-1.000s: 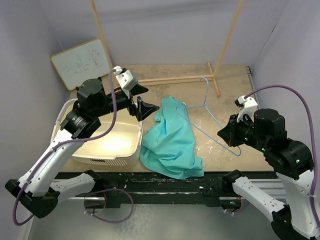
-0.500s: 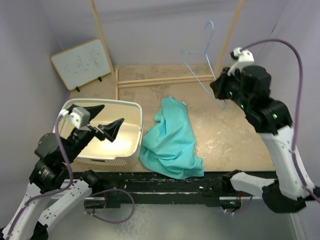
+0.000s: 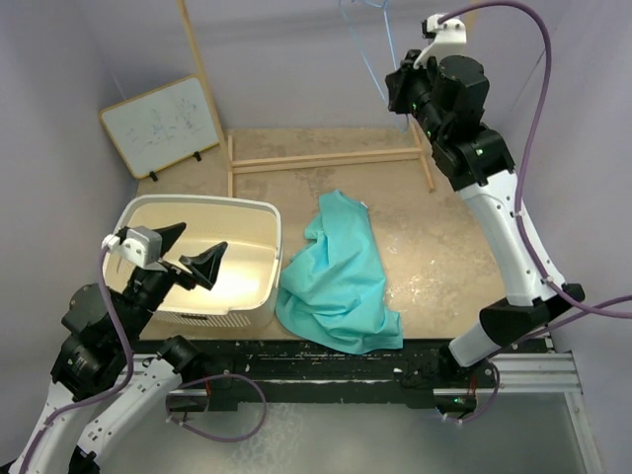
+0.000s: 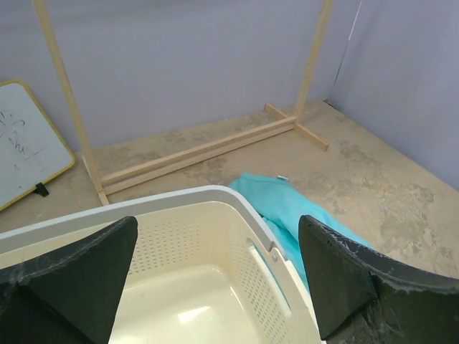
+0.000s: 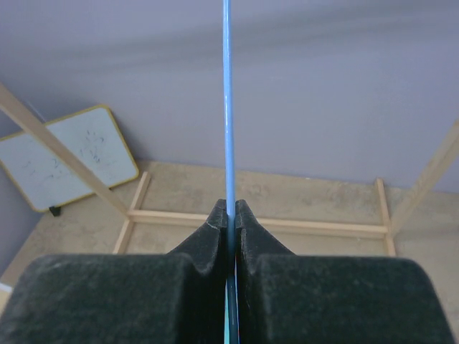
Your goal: Remove the t-shirt from the hanger
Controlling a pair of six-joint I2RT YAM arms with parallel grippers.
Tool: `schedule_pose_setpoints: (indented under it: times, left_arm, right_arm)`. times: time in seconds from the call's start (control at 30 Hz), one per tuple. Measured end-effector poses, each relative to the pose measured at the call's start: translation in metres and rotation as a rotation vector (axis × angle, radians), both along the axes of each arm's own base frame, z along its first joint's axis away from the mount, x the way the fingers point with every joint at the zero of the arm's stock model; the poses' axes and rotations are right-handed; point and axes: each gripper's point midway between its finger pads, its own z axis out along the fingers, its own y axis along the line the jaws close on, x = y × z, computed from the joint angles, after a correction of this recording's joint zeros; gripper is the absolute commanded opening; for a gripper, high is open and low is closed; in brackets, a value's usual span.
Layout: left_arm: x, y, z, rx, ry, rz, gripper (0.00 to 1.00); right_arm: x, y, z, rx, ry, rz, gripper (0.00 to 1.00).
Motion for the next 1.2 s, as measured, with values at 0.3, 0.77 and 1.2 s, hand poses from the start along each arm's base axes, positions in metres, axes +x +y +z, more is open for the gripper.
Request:
schedule_pose_setpoints:
  times: [0.3,0.77,1.2]
  left_arm:
    - [0.008,-0.008,-0.013,0.039,0.052,-0.012,0.95]
    - [0.006,-0.022,-0.022,0.067,0.085,-0.085,0.99]
    - [0.052,-0.107,-0.072,0.108,0.389,-0.309,0.99]
  right_arm:
    - [0.059,0.023,0.001,-0.035,-0.035,-0.006,0.00]
    - [0.090,0.037,-0.055,-0.070,0.080,0.016,0.73]
    - [-0.087,-0.042,-0.108,-0.018,0.141,0.001,0.86]
